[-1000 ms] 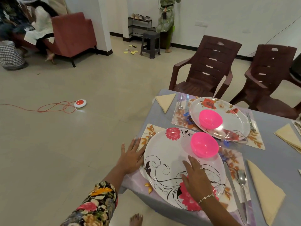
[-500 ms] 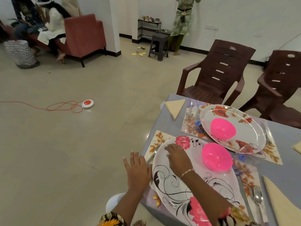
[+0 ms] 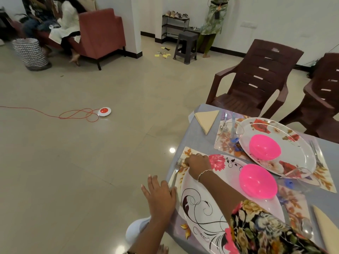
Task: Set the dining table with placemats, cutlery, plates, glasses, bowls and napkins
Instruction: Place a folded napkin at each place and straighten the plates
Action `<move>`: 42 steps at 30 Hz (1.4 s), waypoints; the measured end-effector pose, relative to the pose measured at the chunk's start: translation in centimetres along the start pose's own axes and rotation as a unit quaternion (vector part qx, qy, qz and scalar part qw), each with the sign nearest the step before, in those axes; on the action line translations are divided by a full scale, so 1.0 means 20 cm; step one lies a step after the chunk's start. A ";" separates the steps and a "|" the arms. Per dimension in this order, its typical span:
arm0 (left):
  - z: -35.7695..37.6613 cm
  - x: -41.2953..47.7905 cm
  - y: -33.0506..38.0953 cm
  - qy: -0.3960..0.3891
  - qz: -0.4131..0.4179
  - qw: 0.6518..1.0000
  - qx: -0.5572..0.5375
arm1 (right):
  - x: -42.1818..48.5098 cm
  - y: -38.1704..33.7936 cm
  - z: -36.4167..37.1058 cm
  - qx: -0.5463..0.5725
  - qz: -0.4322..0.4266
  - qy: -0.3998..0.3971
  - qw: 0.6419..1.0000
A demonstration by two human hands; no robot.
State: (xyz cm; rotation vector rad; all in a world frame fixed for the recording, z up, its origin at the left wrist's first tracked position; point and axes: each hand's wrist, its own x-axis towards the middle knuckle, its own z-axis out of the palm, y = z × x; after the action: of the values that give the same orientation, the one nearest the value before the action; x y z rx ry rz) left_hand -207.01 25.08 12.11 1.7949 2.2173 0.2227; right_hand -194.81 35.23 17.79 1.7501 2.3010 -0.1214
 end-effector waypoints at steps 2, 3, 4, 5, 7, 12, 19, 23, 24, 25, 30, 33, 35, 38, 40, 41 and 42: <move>0.01 0.00 -0.02 0.017 0.020 1.000 0.014 | 0.00 0.00 0.01 0.018 0.007 0.014 1.000; 0.00 0.00 -0.02 0.021 0.034 0.999 0.018 | 0.00 0.00 0.01 0.036 0.007 0.024 0.999; -0.01 0.00 -0.03 0.021 0.051 0.998 0.016 | 0.00 0.01 0.02 0.052 -0.002 0.034 0.998; -0.01 0.00 -0.04 0.022 0.062 0.998 0.009 | 0.00 0.00 0.02 0.061 -0.020 0.042 0.997; 0.00 0.00 -0.05 0.037 0.071 0.997 0.010 | 0.00 0.00 0.03 0.060 -0.063 0.036 0.996; -0.02 -0.02 -0.05 0.007 0.100 0.995 -0.012 | -0.01 0.00 0.05 0.036 -0.085 0.019 0.996; -0.07 -0.04 -0.02 -0.012 0.060 0.998 0.017 | -0.07 0.03 0.05 0.045 -0.069 0.048 0.995; -0.08 -0.07 0.02 0.054 0.078 0.995 -0.002 | -0.25 0.13 0.11 0.107 -0.048 0.202 0.972; -0.07 -0.08 0.04 0.075 0.107 0.991 0.016 | -0.32 0.18 0.15 0.117 -0.027 0.221 0.968; -0.07 -0.09 0.06 0.093 0.128 0.987 0.028 | -0.40 0.22 0.18 0.129 -0.007 0.234 0.964; -0.04 -0.23 0.36 0.107 0.263 0.959 -0.003 | -0.91 0.49 0.37 0.174 0.144 0.294 0.929; 0.02 -0.36 0.53 0.097 0.351 0.931 0.014 | -1.18 0.68 0.49 0.167 0.231 0.287 0.914; 0.07 -0.44 0.63 0.087 0.404 0.910 0.028 | -1.29 0.77 0.59 0.138 0.243 0.261 0.924; 0.11 -0.55 0.76 0.081 0.470 0.878 0.043 | -1.35 0.81 0.73 0.122 0.231 0.207 0.943; 0.14 -0.60 0.82 0.058 0.507 0.858 0.057 | -1.34 0.76 0.78 0.113 0.210 0.185 0.953; 0.15 -0.61 0.86 0.045 0.523 0.849 0.069 | -1.35 0.74 0.78 0.108 0.203 0.172 0.958; 0.17 -0.63 0.88 0.033 0.537 0.839 0.081 | -1.35 0.73 0.78 0.108 0.205 0.160 0.960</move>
State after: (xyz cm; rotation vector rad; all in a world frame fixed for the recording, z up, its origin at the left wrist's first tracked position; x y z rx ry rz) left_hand -187.11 16.44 15.58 2.9591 1.0087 0.3057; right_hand -171.79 10.58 10.63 2.4820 2.1293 -0.0128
